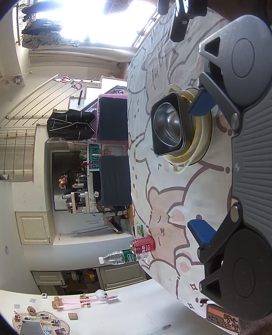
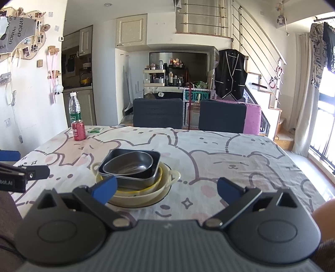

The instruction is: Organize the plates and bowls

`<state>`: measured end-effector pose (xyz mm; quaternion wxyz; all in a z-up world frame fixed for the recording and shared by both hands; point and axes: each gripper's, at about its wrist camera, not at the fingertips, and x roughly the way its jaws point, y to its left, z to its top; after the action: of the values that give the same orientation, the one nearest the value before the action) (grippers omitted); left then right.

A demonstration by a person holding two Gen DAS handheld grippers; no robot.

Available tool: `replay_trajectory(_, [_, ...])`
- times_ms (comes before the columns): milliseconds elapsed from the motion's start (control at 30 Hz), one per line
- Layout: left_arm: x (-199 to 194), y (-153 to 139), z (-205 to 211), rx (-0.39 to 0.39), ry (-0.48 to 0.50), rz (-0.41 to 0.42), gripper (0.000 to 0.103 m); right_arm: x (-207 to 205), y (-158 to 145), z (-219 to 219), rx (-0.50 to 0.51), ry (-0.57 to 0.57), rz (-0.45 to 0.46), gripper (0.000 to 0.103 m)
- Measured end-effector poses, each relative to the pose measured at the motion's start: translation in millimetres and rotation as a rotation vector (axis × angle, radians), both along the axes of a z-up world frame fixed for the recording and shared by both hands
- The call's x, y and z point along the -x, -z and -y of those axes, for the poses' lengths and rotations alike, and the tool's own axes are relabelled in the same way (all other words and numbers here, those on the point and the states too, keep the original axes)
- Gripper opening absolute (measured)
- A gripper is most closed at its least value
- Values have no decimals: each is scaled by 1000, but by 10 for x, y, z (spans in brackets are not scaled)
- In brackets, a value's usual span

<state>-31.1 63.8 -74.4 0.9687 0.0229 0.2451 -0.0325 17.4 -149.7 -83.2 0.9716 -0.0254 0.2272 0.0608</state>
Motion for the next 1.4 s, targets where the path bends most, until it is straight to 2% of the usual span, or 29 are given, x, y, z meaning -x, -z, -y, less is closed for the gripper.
replay_trajectory(1400, [-4, 13, 12, 0, 4, 1, 103, 10, 21, 10, -2, 5, 0, 103])
